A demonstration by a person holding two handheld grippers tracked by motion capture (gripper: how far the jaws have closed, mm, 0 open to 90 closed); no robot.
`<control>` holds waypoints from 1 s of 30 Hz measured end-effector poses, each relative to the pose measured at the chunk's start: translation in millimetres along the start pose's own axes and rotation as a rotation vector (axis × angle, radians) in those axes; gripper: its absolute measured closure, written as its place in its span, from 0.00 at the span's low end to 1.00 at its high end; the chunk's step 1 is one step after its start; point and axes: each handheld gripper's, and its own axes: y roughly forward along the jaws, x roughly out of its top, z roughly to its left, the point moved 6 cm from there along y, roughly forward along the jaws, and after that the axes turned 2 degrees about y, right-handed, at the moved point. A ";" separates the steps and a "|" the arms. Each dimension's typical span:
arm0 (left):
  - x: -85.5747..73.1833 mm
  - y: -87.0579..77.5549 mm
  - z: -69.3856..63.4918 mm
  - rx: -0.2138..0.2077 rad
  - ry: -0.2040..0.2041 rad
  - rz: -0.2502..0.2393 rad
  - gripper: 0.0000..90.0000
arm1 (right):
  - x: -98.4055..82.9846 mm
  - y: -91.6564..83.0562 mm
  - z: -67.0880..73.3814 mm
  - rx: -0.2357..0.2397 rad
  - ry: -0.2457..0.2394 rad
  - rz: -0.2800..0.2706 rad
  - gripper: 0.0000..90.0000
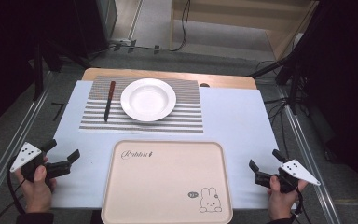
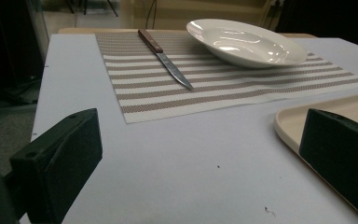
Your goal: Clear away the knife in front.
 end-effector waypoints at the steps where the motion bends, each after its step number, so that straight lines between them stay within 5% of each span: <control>1: 0.2 -0.3 -0.1 -0.007 -0.001 -0.004 0.00 | 0.0 0.3 0.0 0.002 -0.003 0.001 0.00; 21: 31.9 13.1 -19.7 -0.009 0.061 0.041 0.00 | 0.1 0.4 -1.1 0.016 0.007 -0.028 0.00; 30: 53.5 20.8 -18.6 -0.018 0.045 0.031 0.00 | -0.4 -0.7 -0.5 0.019 0.009 -0.031 0.00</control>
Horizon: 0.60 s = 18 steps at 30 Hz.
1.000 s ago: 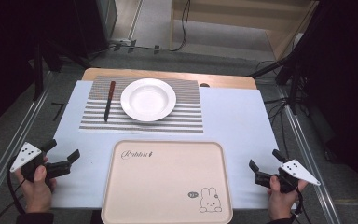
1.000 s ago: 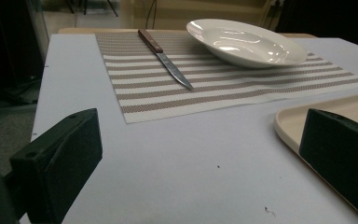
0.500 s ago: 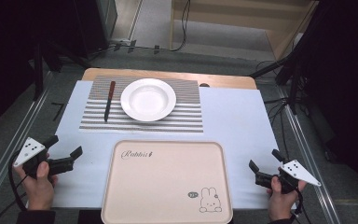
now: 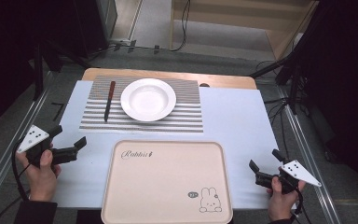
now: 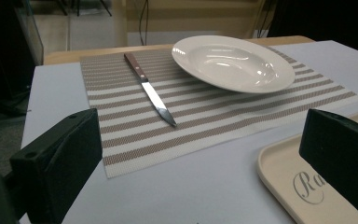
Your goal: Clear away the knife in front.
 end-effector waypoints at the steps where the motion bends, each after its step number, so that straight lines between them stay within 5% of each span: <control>1: 2.0 1.1 0.5 -0.002 -0.001 -0.003 0.00 | 0.1 0.0 -0.4 -0.001 0.001 -0.001 0.00; 18: 31.3 43.6 6.2 -0.026 0.011 0.045 0.00 | -0.3 0.2 0.4 -0.002 -0.003 0.005 0.00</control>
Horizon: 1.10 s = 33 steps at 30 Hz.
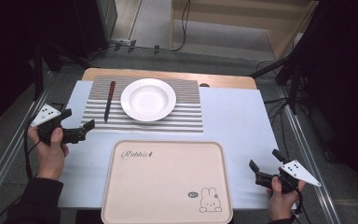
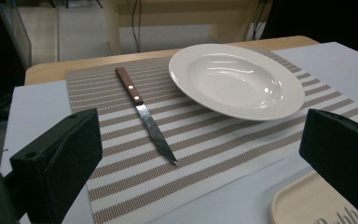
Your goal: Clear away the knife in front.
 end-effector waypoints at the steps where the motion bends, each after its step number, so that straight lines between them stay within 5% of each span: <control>1: 1.4 3.3 0.5 -0.002 0.000 0.003 0.00 | 0.0 0.0 0.0 0.000 0.000 0.000 0.00; 25: 18.3 73.8 27.5 0.020 -0.006 0.104 0.00 | 0.0 -0.6 0.2 0.006 -0.001 0.000 0.00; 33: 15.7 104.6 34.6 -0.016 -0.061 0.182 0.00 | -0.3 -0.8 0.7 0.007 -0.001 0.001 0.00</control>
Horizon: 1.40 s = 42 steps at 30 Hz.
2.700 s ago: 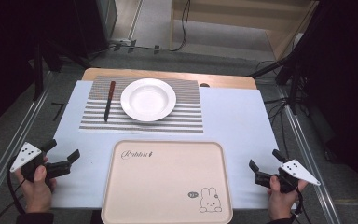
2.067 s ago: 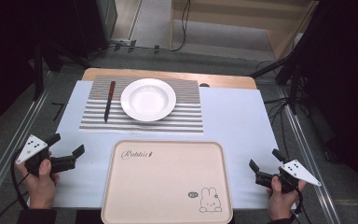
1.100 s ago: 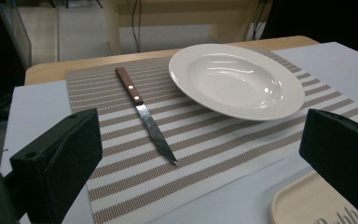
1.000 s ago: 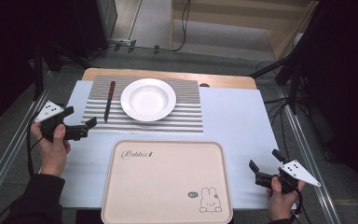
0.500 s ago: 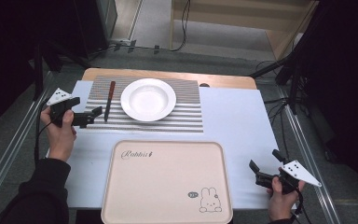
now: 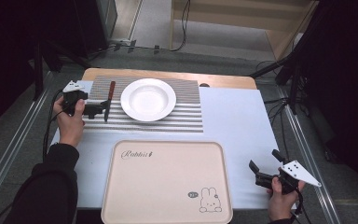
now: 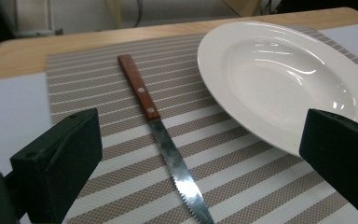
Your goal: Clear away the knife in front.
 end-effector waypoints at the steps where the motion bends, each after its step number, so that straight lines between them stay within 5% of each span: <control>1: 0.3 4.2 1.1 0.005 -0.006 0.011 0.00 | 0.0 0.1 0.1 0.000 -0.002 0.000 0.00; 7: 5.4 24.1 9.7 0.078 -0.050 0.067 0.14 | -0.2 0.6 0.7 -0.003 -0.010 0.004 0.00; 16: 11.7 48.4 19.9 0.113 -0.114 0.167 0.37 | -0.8 0.8 2.2 -0.008 -0.023 0.010 0.00; 23: 14.5 67.2 20.3 0.166 -0.091 0.240 0.64 | -0.8 1.5 1.9 -0.010 -0.025 0.011 0.00; 32: 8.2 86.1 22.3 0.216 -0.118 0.285 0.72 | -0.6 1.5 1.4 -0.011 -0.026 0.006 0.00; 42: 6.2 95.5 19.6 0.299 -0.085 0.329 0.83 | -0.7 1.1 1.3 -0.011 -0.018 0.006 0.00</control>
